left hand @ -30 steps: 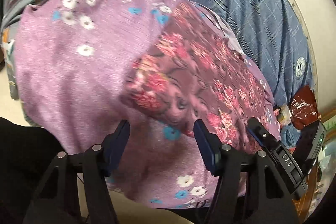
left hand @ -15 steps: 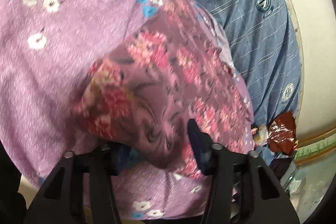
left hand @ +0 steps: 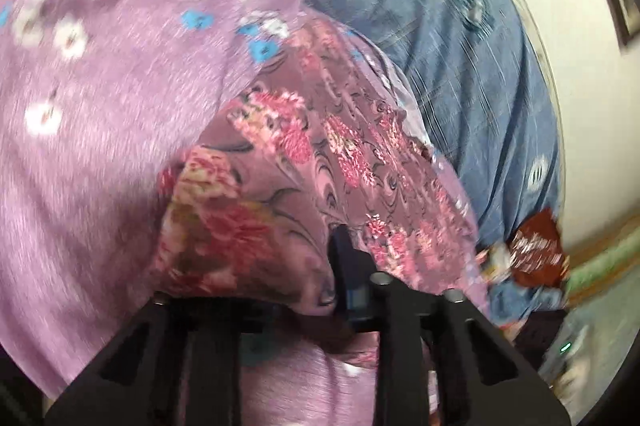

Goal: Fold small clothes

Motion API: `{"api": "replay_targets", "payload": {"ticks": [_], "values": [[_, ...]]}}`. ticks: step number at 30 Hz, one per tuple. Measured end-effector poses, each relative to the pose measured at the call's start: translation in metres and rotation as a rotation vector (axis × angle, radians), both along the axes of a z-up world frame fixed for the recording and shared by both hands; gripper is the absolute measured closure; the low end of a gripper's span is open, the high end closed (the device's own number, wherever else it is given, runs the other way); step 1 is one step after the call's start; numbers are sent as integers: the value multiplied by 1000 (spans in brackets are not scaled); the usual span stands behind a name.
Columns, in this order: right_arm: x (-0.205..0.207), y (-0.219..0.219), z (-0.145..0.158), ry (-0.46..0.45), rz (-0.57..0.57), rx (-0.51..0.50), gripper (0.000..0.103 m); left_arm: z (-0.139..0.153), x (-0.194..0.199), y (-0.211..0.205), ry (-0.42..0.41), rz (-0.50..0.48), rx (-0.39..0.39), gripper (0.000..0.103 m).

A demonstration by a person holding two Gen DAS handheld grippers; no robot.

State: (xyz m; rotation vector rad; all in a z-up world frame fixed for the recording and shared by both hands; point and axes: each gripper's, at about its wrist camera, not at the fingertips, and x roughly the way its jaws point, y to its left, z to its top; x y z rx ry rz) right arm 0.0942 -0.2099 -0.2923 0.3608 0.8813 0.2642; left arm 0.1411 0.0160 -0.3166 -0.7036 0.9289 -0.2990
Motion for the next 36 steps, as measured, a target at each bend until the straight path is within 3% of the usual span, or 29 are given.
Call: {"api": "replay_targets", "payload": {"ticks": [4,8,10,12,14,18,23,25,29,32,34,36], "values": [[-4,-2,3,7,-2,-6,61,13,0,-6,-85,-63,60,89],[7,-10,25,91,37,49,56,41,-16,-26,-266,-151,228,91],[23,-10,54,86,56,29,54,51,-22,-39,-343,-191,319,91],[45,-5,86,69,79,4,44,54,-27,-45,-383,-213,365,91],[74,9,112,87,143,13,27,55,-28,-50,-398,-225,397,92],[131,55,135,175,210,10,23,57,-28,-53,-421,-229,444,92],[182,143,125,340,320,-201,23,55,-31,-59,-436,-239,486,92],[187,176,114,388,360,-367,23,55,-33,-59,-437,-239,492,92],[187,219,83,491,464,-569,26,55,-38,-61,-451,-243,508,92],[181,220,62,570,505,-608,26,56,-43,-66,-484,-251,543,92],[174,217,55,577,526,-645,30,58,-49,-71,-517,-258,575,92],[169,202,52,578,503,-652,48,58,-53,-76,-541,-268,599,92]]}}
